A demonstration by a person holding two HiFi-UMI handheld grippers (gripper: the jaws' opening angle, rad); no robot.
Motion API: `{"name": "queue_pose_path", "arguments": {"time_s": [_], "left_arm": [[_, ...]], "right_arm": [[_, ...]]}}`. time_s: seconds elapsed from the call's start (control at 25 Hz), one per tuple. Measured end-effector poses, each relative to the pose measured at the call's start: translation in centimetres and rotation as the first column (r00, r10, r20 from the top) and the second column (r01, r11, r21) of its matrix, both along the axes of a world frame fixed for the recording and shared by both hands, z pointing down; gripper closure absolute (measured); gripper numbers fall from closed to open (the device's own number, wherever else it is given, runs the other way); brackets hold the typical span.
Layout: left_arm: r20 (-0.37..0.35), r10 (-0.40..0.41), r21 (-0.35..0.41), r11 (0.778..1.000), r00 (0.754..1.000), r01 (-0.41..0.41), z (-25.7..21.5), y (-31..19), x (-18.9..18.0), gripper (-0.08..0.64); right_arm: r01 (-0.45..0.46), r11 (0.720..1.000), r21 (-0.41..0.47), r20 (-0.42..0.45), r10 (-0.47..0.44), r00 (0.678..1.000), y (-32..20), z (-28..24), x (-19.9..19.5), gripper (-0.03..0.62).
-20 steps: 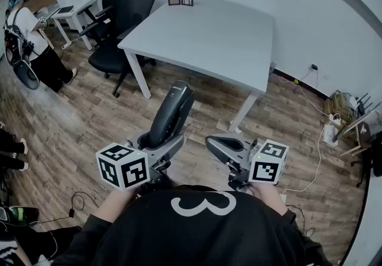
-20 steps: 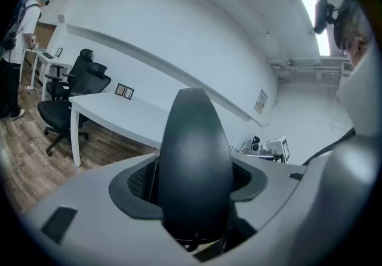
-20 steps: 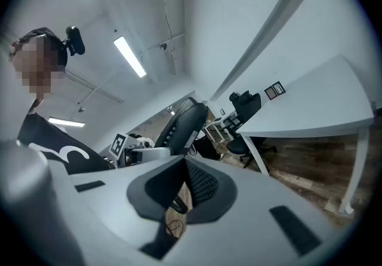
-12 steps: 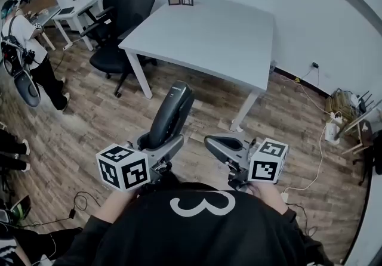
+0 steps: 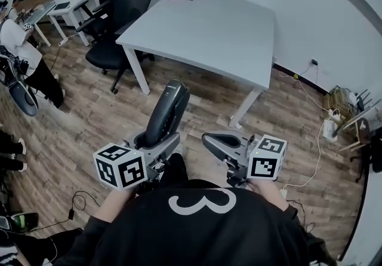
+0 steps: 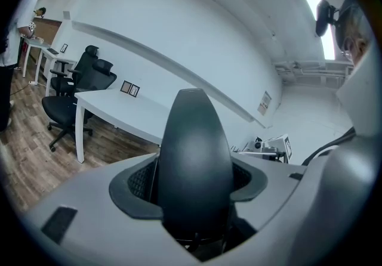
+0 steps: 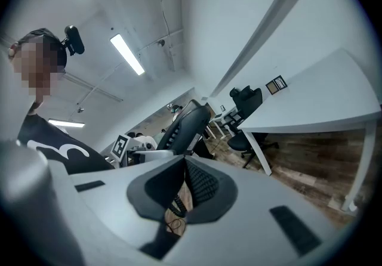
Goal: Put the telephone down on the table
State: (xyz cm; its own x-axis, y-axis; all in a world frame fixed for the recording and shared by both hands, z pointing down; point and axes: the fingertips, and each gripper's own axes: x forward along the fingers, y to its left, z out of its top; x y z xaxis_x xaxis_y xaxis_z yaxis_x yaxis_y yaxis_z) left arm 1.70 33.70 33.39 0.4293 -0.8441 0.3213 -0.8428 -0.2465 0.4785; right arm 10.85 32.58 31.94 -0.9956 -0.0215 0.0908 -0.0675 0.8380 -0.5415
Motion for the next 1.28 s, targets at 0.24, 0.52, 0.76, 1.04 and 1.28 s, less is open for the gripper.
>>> {"name": "queue_pose_path", "arguments": {"time_s": [0.24, 0.52, 0.76, 1.04, 1.28], "left_arm": [[-0.027, -0.012, -0.016, 1.0, 1.0, 0.012, 1.0, -3.6, -3.0, 0.269], [-0.045, -0.012, -0.075, 0.997, 0.999, 0.008, 3.5, -11.5, -8.1, 0.27], [-0.017, 0.002, -0.082, 0.997, 1.0, -0.004, 4.0, -19.2, -13.3, 0.27], [-0.022, 0.024, -0.095, 0.995, 0.999, -0.026, 4.2, -25.8, -18.0, 0.27], [-0.017, 0.07, -0.083, 0.994, 0.997, -0.071, 4.1, -29.8, -19.7, 0.27]], "right_arm": [[-0.037, 0.999, -0.033, -0.027, 0.036, 0.999, -4.0, 1.0, -1.7, 0.583], [-0.053, 0.993, -0.105, -0.07, 0.045, 0.996, -11.2, 3.7, -6.6, 0.583], [-0.076, 0.984, -0.164, -0.046, 0.069, 0.997, -19.8, 4.3, -11.8, 0.583], [-0.113, 0.976, -0.185, -0.056, 0.104, 0.993, -27.0, 3.9, -16.0, 0.583], [-0.153, 0.977, -0.147, -0.051, 0.147, 0.988, -30.6, 2.8, -18.0, 0.583]]}}
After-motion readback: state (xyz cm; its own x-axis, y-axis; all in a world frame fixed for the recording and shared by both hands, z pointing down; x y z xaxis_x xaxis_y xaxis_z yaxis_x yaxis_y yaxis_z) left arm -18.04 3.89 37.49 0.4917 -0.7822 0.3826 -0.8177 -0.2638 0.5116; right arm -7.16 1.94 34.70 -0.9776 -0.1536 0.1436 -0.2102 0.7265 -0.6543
